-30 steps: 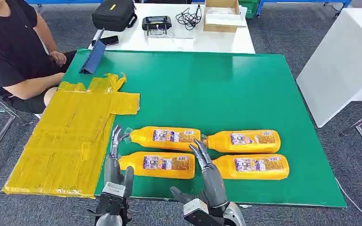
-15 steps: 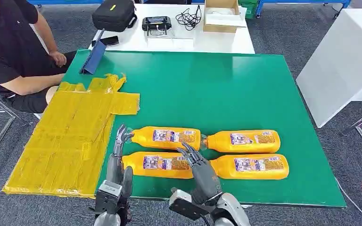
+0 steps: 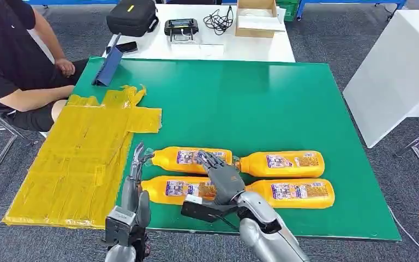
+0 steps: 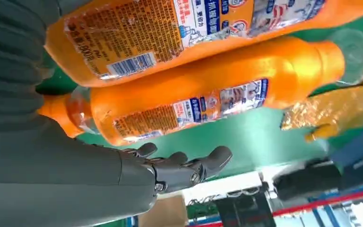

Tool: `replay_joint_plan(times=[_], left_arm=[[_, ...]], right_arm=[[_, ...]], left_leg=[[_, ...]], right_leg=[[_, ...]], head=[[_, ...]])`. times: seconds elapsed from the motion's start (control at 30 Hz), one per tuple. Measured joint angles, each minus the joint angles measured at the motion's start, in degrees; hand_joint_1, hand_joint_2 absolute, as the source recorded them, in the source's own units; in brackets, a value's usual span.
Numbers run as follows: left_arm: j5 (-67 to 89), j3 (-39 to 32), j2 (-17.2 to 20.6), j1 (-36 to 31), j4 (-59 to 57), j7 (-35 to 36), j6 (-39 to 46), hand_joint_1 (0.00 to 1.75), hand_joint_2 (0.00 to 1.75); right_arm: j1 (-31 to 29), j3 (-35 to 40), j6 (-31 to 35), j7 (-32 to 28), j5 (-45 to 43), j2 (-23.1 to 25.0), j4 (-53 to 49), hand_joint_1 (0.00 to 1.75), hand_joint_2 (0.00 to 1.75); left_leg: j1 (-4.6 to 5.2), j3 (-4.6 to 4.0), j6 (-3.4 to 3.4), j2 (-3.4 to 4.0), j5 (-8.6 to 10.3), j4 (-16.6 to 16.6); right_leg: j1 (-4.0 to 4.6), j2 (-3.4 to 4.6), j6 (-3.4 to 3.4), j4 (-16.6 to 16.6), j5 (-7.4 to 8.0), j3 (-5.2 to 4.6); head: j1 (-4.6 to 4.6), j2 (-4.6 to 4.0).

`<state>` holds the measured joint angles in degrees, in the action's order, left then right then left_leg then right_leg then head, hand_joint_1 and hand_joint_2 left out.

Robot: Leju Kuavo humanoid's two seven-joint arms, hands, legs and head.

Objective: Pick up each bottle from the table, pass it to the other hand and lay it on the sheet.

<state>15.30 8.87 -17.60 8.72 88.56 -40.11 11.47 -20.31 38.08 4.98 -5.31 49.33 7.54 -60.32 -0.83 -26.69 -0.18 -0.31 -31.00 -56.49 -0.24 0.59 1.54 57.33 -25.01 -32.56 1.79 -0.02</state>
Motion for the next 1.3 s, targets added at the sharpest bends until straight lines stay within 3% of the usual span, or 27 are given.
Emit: replay_joint_plan(times=[0.5, 0.8, 1.3], left_arm=[[-3.15, -1.64, -0.2, -0.23, 0.13, -0.02, -1.81, 0.0, 0.0], [-5.22, -1.68, -0.2, -0.21, 0.24, -0.02, -0.61, 0.0, 0.0], [-5.73, -2.01, -0.2, -0.1, 0.61, -0.02, -0.59, 0.0, 0.0]], right_arm=[[-9.04, 8.53, -7.1, -0.94, -6.14, 3.21, 9.7, 0.0, 1.75], [-9.76, 15.26, -9.27, -1.92, -11.34, 2.45, 10.62, 0.0, 1.75], [-11.09, 20.35, -10.86, -0.06, -10.93, 0.74, 11.95, 0.0, 1.75]], left_leg=[[0.0, 0.02, 0.0, 0.0, 0.0, 0.0], [0.01, 0.01, 0.0, 0.0, 0.0, 0.0], [0.01, 0.04, 0.0, 0.0, 0.0, 0.0]], right_leg=[[0.01, 0.0, 0.0, 0.0, 0.0, 0.0], [0.0, 0.0, 0.0, 0.0, 0.0, -0.01], [0.0, 0.0, 0.0, 0.0, 0.0, 0.0]], head=[[-0.02, 0.0], [0.0, 0.0], [-0.02, 0.0]])
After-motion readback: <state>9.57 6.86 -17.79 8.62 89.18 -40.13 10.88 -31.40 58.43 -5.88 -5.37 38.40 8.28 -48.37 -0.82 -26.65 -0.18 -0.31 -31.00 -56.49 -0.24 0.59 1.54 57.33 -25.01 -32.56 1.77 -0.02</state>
